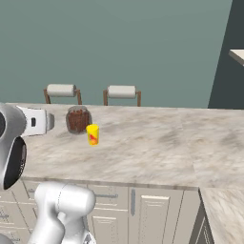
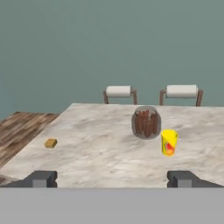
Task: Open the cabinet directly in front. Then move the beer and the cup to the dining counter with the jar on it.
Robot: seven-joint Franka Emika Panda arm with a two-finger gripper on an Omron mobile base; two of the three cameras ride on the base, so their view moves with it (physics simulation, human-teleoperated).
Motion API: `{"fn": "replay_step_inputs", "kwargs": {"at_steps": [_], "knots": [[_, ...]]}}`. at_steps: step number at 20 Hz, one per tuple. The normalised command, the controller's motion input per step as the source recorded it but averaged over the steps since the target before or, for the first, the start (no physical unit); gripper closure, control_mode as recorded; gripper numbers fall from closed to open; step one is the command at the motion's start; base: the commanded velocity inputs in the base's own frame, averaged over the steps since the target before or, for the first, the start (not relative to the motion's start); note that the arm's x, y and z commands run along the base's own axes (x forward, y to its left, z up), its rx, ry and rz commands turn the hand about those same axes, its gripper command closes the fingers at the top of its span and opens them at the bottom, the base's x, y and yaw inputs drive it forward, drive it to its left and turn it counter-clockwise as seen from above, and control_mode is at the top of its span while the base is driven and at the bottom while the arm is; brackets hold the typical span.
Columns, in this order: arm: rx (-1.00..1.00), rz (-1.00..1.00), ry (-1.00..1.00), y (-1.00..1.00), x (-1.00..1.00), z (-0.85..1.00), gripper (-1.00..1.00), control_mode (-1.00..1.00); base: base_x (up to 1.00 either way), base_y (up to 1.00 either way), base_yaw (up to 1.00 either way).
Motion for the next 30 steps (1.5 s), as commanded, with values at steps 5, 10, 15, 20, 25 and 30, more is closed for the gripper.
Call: {"fn": "replay_step_inputs", "kwargs": {"at_steps": [5, 10, 15, 20, 25, 30], "knots": [[-0.13, 0.00, -0.27, 0.65, -0.03, 0.06, -1.00, -1.00, 0.00, 0.00, 0.00], [0.00, 0.00, 0.00, 0.00, 0.00, 0.00, -1.00, -1.00, 0.00, 0.00, 0.00], [-0.02, 0.00, -0.16, 0.09, 0.00, 0.05, -1.00, -1.00, 0.00, 0.00, 0.00], [-0.01, -0.01, -0.02, 0.09, 0.00, 0.00, -1.00, 1.00, -0.03, 0.00, 0.00], [0.00, 0.00, 0.00, 0.00, 0.00, 0.00, -1.00, 1.00, -0.76, 0.29, 0.20], [0.00, 0.00, 0.00, 0.00, 0.00, 0.00, -1.00, 1.00, -0.51, 0.51, 0.55]]}}
